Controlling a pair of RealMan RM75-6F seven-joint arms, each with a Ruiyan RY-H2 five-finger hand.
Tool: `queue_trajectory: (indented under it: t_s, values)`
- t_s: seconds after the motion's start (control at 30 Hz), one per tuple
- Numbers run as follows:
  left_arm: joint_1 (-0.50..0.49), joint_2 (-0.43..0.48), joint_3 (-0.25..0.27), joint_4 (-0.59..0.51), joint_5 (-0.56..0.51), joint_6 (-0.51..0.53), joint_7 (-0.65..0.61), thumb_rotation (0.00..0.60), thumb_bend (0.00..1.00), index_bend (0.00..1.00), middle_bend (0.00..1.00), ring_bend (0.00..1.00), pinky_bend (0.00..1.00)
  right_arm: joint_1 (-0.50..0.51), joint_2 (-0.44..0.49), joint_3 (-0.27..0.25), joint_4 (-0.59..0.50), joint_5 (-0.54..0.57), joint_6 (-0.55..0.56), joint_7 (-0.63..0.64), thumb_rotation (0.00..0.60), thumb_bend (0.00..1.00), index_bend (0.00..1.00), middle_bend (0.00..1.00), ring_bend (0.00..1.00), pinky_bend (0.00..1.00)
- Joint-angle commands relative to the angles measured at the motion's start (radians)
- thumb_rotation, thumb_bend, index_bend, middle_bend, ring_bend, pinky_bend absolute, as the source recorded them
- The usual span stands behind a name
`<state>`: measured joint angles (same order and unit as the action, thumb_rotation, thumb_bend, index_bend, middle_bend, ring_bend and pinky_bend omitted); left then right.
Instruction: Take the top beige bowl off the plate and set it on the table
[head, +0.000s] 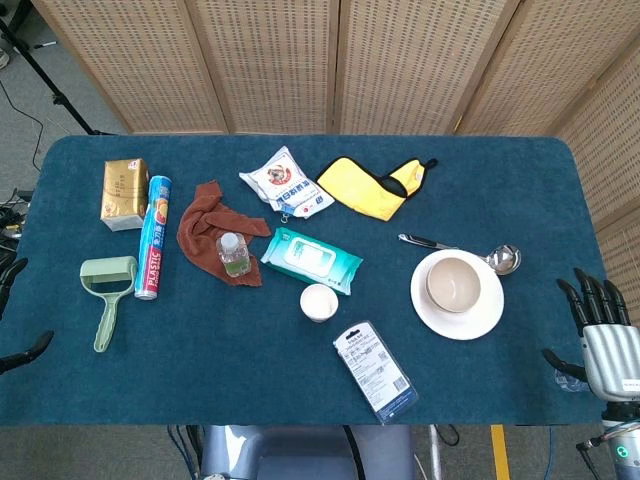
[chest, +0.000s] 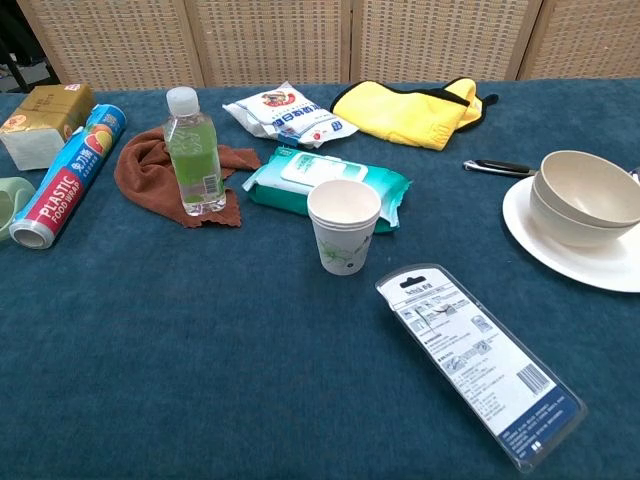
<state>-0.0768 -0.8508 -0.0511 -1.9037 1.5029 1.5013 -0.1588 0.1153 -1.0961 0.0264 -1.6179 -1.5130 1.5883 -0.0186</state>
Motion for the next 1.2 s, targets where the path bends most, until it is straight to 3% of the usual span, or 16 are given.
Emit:
queue_trajectory:
  t_s: [0.03,0.23,0.5,0.63,0.8,1.0,1.2]
  values:
    - [0.002,0.001,-0.001,0.001,0.000,0.003,-0.005,0.600,0.26,0.00,0.00,0.00,0.00,-0.003,0.005,-0.003,-0.011,-0.013,-0.001,0.001,0.600,0.00,0.08,0.00,0.00,0.00]
    - [0.007,0.003,0.002,0.004,0.002,0.008,-0.009,0.600,0.26,0.00,0.00,0.00,0.00,0.006,0.005,-0.007,-0.035,-0.060,-0.008,0.001,0.600,0.00,0.09,0.00,0.00,0.00]
    - [0.000,-0.002,-0.002,0.006,-0.008,-0.004,-0.003,0.600,0.26,0.00,0.00,0.00,0.00,0.122,0.025,0.037,-0.159,-0.052,-0.176,-0.005,0.600,0.00,0.31,0.00,0.00,0.00]
    - [-0.004,-0.002,-0.004,0.006,-0.011,-0.011,0.003,0.600,0.27,0.00,0.00,0.00,0.00,0.202,-0.001,0.086,-0.211,0.049,-0.312,-0.047,0.600,0.00,0.37,0.00,0.00,0.00]
    - [-0.004,-0.003,-0.002,0.007,-0.006,-0.013,0.003,0.600,0.27,0.00,0.00,0.00,0.00,0.266,-0.061,0.135,-0.217,0.185,-0.407,-0.104,0.600,0.00,0.39,0.00,0.00,0.00]
    - [-0.012,-0.008,-0.001,0.009,-0.007,-0.026,0.016,0.600,0.27,0.00,0.00,0.00,0.00,0.325,-0.152,0.173,-0.159,0.331,-0.478,-0.159,0.600,0.00,0.41,0.00,0.00,0.00]
    - [-0.009,-0.006,-0.006,0.008,-0.017,-0.021,0.011,0.600,0.27,0.00,0.00,0.00,0.00,0.361,-0.232,0.175,-0.088,0.414,-0.519,-0.191,0.600,0.07,0.42,0.00,0.00,0.00]
